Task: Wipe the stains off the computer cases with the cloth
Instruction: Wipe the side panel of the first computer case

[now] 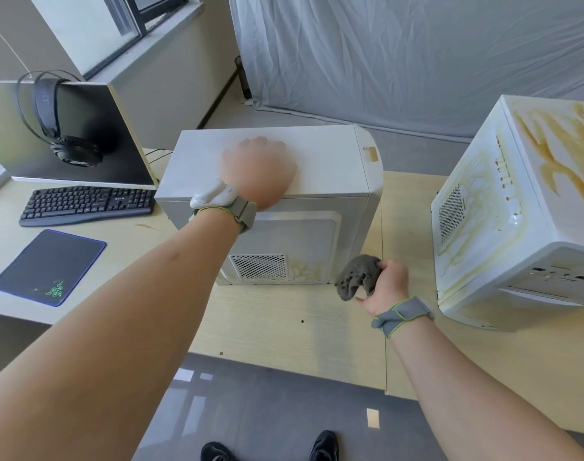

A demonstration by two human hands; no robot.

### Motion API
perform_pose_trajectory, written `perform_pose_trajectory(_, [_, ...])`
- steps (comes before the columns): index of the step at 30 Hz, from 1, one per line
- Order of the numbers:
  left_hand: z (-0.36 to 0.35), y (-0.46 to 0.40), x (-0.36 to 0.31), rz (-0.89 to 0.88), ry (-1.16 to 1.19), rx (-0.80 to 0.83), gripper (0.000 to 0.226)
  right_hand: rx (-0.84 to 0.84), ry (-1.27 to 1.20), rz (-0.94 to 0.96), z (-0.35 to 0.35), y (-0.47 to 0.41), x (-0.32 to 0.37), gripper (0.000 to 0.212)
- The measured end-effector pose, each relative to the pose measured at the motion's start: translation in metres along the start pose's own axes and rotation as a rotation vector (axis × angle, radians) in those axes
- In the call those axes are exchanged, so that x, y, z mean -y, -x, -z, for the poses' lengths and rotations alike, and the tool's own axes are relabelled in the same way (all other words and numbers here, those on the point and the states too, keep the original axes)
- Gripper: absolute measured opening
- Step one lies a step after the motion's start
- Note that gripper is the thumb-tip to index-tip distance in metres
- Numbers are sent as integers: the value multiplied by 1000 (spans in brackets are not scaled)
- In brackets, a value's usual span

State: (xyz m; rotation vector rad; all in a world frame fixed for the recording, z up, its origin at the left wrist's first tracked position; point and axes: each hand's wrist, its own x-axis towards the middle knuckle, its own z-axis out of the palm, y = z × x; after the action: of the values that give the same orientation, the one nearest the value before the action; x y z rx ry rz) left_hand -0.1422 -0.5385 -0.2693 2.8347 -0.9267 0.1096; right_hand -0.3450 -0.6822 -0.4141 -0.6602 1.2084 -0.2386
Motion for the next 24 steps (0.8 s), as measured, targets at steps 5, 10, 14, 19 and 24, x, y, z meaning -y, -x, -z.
perform_pose_trajectory(5, [-1,0,-1,-2,-1,-4,52,5,-106,-39,11,-25,-21,32])
perform_pose_trajectory(10, [-1,-1,-1,-2,3,-5,53,-60,169,-196,7,-63,-41,15])
perform_pose_trajectory(14, [-2,0,0,-1,2,-4,54,-152,156,-124,-13,-64,-58,27])
perform_pose_trajectory(19, [-3,-1,0,-6,3,-3,53,-101,353,86,-28,-102,-112,65])
perform_pose_trajectory(24, [-5,-3,-1,-3,2,0,53,-112,364,110,-34,-102,-121,62])
